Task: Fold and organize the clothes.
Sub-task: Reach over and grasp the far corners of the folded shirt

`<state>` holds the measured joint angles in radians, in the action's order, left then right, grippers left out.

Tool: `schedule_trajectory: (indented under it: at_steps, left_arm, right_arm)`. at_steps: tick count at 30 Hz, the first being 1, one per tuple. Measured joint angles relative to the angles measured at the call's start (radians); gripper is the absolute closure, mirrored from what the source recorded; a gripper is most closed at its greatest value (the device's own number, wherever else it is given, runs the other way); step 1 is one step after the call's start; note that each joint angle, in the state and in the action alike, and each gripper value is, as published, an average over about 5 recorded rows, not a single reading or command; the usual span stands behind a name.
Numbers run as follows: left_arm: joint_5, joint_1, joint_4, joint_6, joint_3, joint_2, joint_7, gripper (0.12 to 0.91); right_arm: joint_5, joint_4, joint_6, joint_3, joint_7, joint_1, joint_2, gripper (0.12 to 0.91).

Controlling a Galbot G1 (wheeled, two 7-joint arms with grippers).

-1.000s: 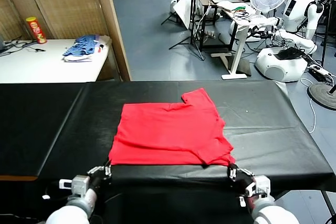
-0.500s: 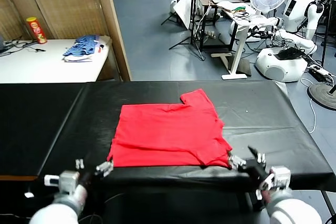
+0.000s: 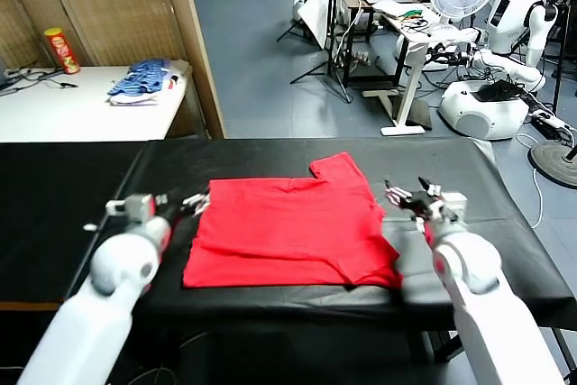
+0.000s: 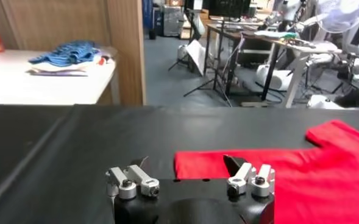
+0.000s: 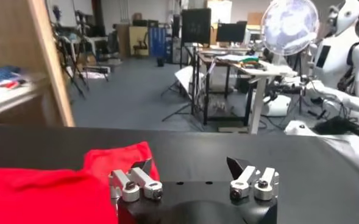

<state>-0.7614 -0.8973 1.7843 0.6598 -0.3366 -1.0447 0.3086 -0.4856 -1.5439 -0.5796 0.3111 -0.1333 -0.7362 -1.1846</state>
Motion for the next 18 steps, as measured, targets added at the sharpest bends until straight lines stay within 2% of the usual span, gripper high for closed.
schedule_trajectory:
  at_steps: [8,12,18]
  left_arm:
    - [0.002,0.177,-0.255,0.031,0.093,-0.031,-0.054,0.232]
    - [0.011,0.209,-0.326,0.038,0.111,-0.036,-0.087,0.232]
    - [0.012,0.243,-0.390,0.021,0.122,-0.054,-0.120,0.232]
  right_arm:
    - [0.015,0.273,-0.013,-0.086,0.049,0.197,-0.080,0.227]
    - [0.046,0.374,-0.005,-0.098,0.078,0.258,-0.110,0.227]
    - [0.054,0.483,-0.006,-0.090,0.097,0.306,-0.148,0.227]
